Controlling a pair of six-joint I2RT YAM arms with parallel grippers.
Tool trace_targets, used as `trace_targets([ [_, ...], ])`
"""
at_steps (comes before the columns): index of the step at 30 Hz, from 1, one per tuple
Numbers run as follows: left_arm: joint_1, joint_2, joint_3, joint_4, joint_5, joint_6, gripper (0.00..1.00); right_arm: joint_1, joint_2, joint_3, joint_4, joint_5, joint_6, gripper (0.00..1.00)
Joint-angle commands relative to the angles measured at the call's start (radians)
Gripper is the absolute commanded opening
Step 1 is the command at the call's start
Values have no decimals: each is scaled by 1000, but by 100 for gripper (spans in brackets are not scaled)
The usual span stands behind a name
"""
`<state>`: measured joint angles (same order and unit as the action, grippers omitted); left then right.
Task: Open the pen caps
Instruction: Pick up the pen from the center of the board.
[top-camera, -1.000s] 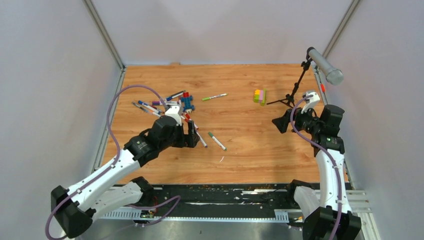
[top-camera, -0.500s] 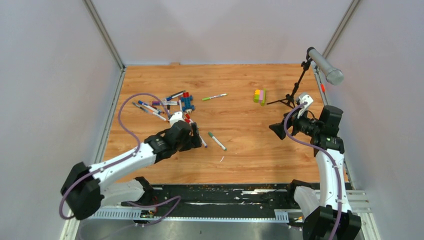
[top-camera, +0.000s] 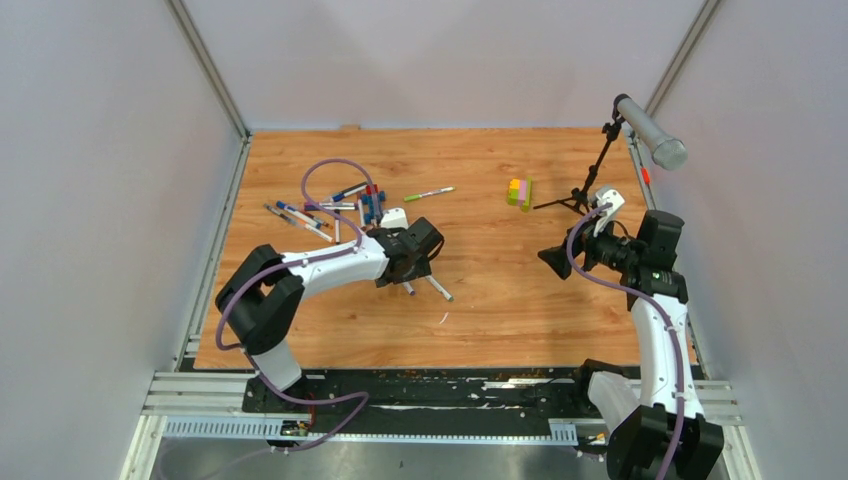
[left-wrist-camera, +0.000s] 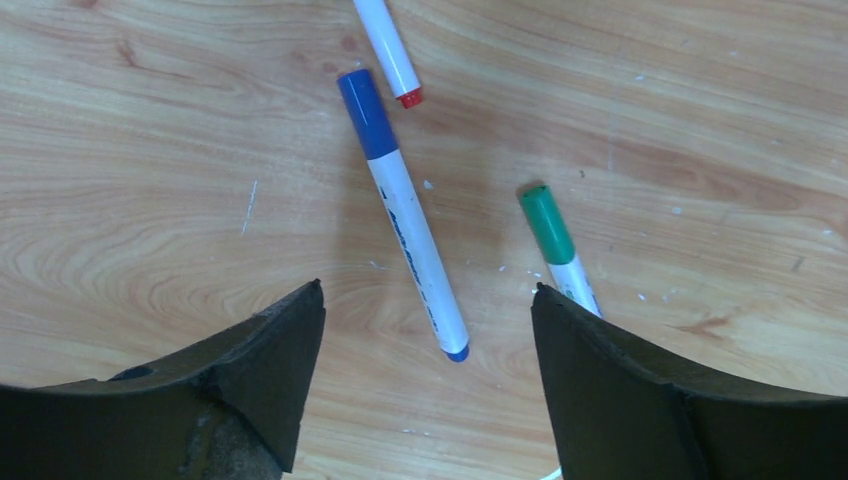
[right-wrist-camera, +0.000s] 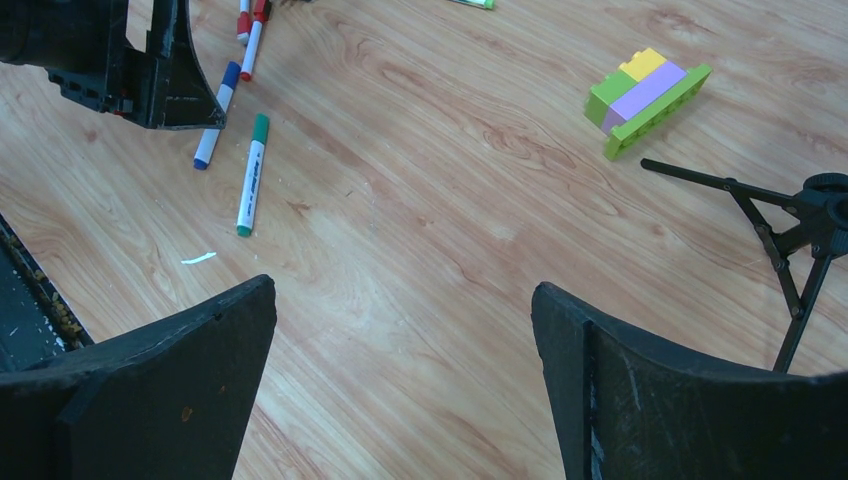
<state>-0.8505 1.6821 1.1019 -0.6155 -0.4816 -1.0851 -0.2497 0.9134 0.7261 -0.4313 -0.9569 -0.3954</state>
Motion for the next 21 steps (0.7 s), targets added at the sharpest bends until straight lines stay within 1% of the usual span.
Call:
trace_targets([
  [1, -4, 22, 8, -6, -56, -56, 79, 7, -8, 18, -3, 1, -30, 100],
  [6, -2, 64, 6, 15, -59, -54, 68, 6, -10, 17, -1, 3, -31, 100],
  [9, -2, 80, 3, 31, -61, -48, 64, 7, -10, 17, -3, 3, -31, 100],
  [11, -2, 89, 3, 42, -55, -39, 59, 8, -11, 19, -3, 3, -30, 100],
  [17, -2, 106, 5, 51, -46, -24, 48, 8, -15, 19, -3, 7, -33, 100],
  [21, 0, 118, -10, 63, -42, -25, 44, 8, -18, 21, -5, 10, -36, 100],
])
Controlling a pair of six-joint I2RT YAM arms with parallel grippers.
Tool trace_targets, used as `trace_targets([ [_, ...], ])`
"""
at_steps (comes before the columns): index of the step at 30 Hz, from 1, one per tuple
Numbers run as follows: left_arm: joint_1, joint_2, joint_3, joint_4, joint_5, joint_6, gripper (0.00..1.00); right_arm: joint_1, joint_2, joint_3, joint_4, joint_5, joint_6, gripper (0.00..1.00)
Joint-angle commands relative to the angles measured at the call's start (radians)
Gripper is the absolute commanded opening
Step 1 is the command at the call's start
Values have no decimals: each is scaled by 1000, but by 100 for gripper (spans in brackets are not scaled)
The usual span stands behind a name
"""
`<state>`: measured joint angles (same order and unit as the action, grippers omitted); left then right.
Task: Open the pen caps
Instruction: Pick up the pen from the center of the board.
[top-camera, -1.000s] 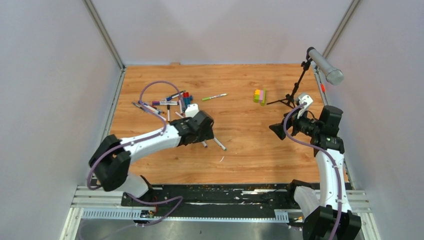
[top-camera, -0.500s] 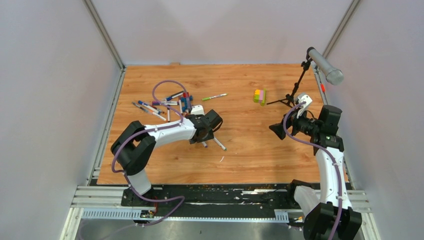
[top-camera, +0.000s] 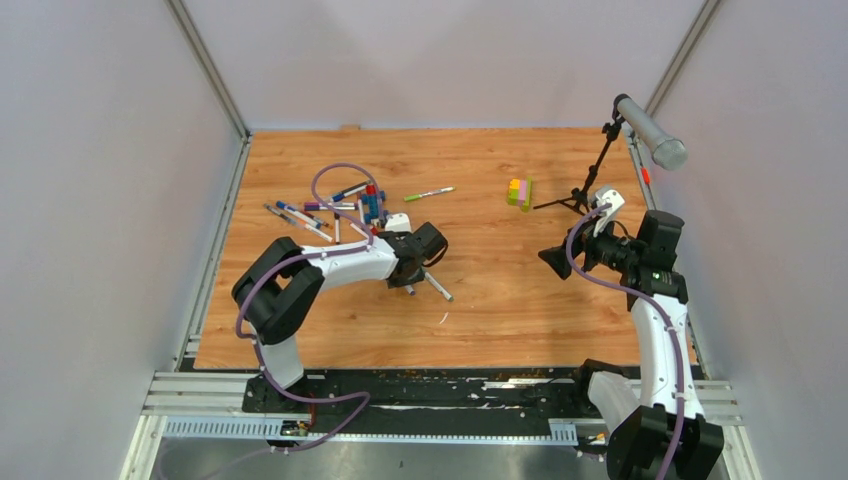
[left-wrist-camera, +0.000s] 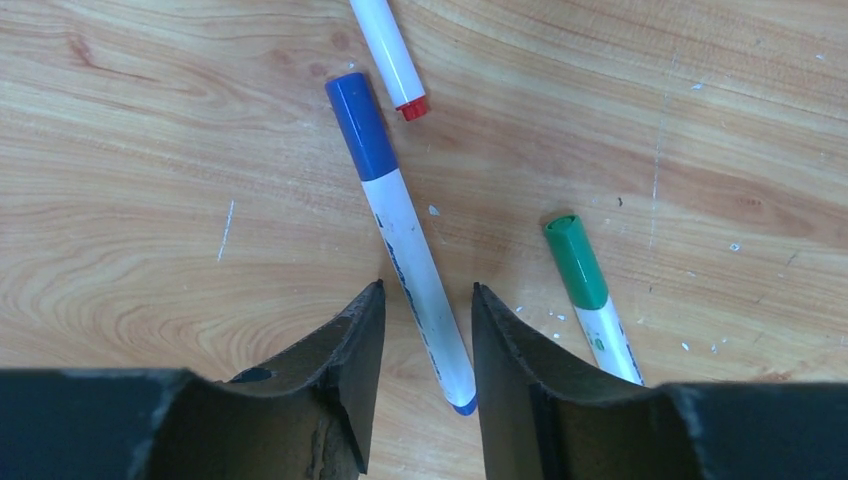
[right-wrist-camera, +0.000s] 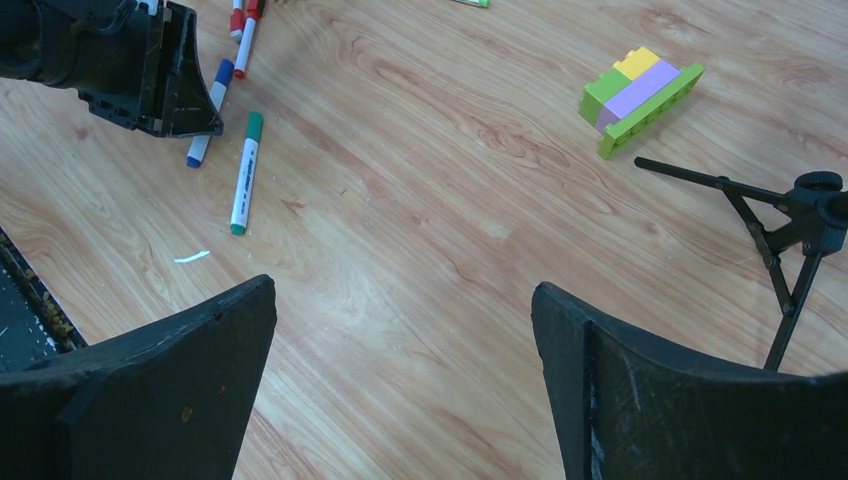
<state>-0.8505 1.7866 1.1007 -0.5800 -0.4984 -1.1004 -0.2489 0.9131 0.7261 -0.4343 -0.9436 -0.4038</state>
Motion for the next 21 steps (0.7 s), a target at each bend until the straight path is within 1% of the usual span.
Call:
trace_targets([
  [1, 1, 18, -9, 28, -21, -8, 43, 7, -18, 21, -3, -2, -27, 100],
  [3, 2, 24, -11, 32, -18, -1, 38, 8, -20, 21, -4, -1, -28, 100],
  [8, 13, 0, -49, 64, 1, 23, 19, 7, -27, 21, -6, -4, -28, 100],
  [15, 14, -130, -155, 159, 51, 84, 0, 7, -28, 19, -7, -17, -28, 100],
  [18, 14, -196, -207, 207, 95, 102, 0, 7, -25, 19, -7, -23, -29, 100],
  [21, 14, -259, -242, 222, 117, 111, 0, 7, -22, 17, -8, -32, -28, 100],
])
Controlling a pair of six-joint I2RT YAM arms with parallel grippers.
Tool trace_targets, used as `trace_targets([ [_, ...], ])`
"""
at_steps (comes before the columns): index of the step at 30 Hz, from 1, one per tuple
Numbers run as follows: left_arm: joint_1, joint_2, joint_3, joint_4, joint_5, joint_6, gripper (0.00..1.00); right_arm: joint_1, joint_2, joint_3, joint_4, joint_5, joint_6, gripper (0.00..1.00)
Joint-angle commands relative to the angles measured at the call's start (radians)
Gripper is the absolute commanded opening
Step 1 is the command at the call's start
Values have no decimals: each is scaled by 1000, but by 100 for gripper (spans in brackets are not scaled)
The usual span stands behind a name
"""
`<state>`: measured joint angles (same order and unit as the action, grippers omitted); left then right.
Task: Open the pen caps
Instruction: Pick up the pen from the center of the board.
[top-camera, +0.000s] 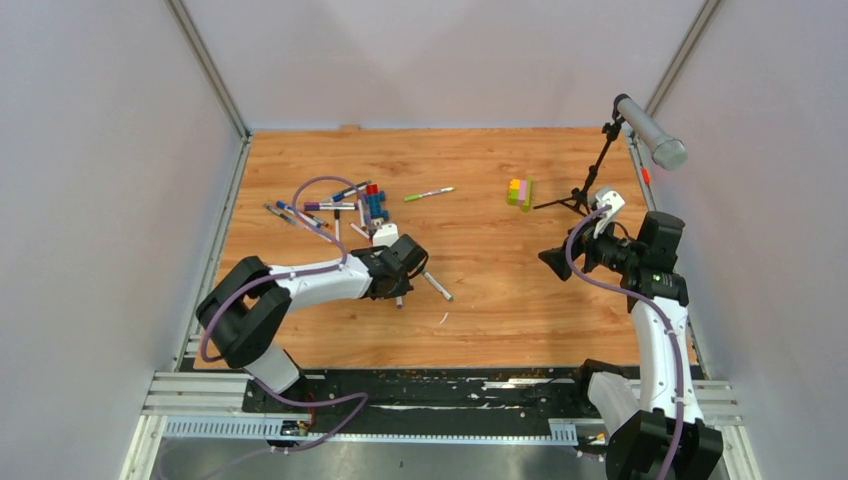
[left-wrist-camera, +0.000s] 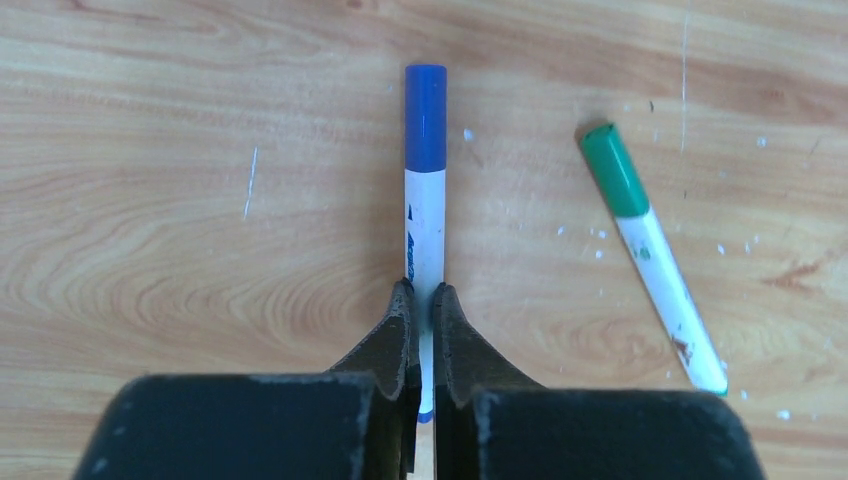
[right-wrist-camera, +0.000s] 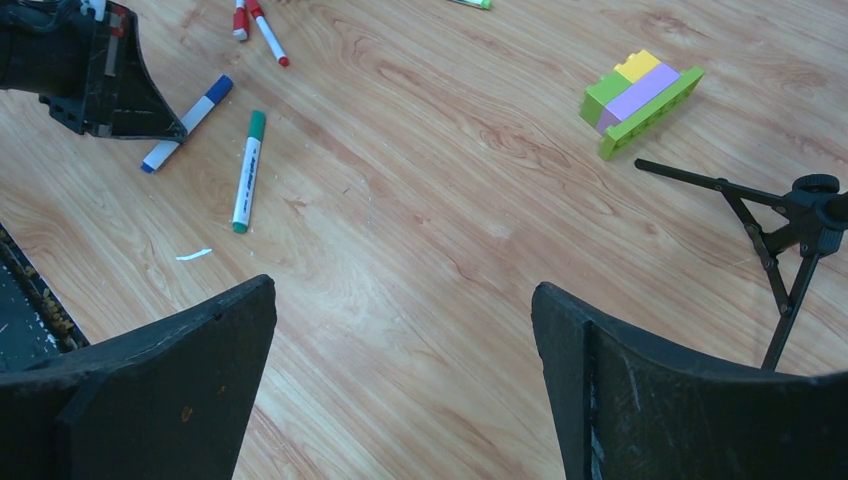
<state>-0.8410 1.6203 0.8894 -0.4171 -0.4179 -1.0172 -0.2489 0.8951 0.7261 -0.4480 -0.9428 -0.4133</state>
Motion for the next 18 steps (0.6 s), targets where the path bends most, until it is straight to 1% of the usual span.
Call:
trace_targets([
  [1, 5, -116, -41, 63, 38, 32, 0, 7, -2, 16, 4, -39, -20, 100],
  [6, 5, -272, -126, 159, 56, 72, 0, 16, 6, 9, -13, -136, -22, 100],
  [9, 5, -378, -195, 255, 79, 82, 0, 40, 16, 4, -6, -175, -8, 100],
  [11, 5, -436, -243, 337, 120, 93, 0, 63, 23, -3, 10, -189, 15, 100],
  [12, 5, -466, -271, 393, 143, 98, 0, 77, 27, -4, 19, -196, 27, 100],
  [14, 4, -519, -344, 560, 211, 119, 0, 108, 36, -10, 45, -218, 61, 100],
  [16, 4, -560, -419, 769, 276, 130, 0, 138, 45, -20, 88, -242, 110, 100],
  [18, 3, -576, -464, 967, 326, 123, 0, 167, 55, -38, 158, -276, 196, 100],
])
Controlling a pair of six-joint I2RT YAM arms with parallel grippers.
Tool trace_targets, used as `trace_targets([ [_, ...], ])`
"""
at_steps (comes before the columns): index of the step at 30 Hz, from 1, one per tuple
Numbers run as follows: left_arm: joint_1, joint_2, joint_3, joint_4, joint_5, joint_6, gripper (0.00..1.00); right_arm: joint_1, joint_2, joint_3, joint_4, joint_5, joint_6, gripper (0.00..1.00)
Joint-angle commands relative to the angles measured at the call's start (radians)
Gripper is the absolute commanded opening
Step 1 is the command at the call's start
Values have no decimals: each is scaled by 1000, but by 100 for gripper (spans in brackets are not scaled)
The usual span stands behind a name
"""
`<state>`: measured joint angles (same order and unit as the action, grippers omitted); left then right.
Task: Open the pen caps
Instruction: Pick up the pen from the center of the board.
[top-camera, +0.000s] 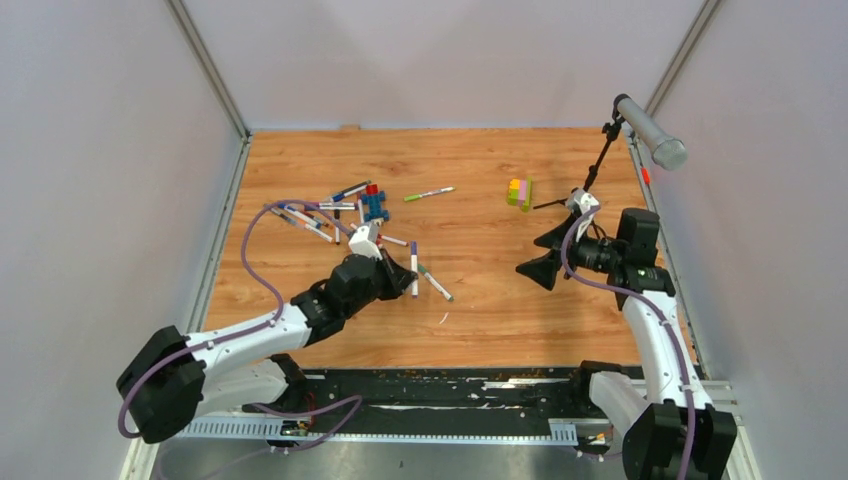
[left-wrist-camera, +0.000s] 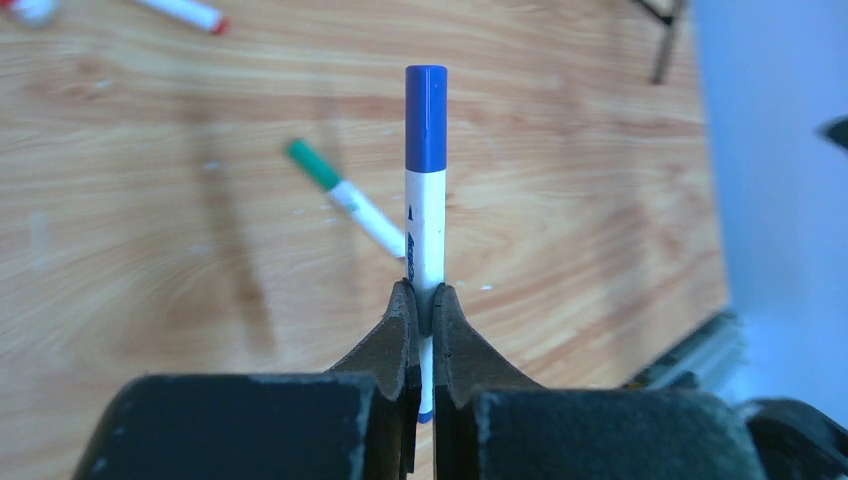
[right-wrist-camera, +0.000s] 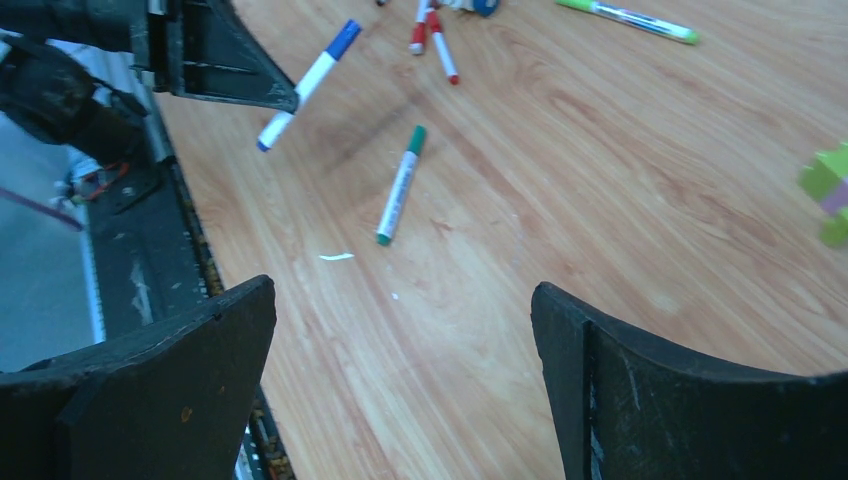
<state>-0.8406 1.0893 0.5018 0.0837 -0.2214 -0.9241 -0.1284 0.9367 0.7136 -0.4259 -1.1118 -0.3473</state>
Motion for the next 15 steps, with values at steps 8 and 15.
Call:
trace_targets([
  [8, -55, 50, -59, 861, 215, 12, 0, 119, 48, -110, 486, -183, 537, 99],
  [15, -121, 206, 18, 1030, 157, -11, 0, 189, 53, -118, 572, -210, 645, 96],
])
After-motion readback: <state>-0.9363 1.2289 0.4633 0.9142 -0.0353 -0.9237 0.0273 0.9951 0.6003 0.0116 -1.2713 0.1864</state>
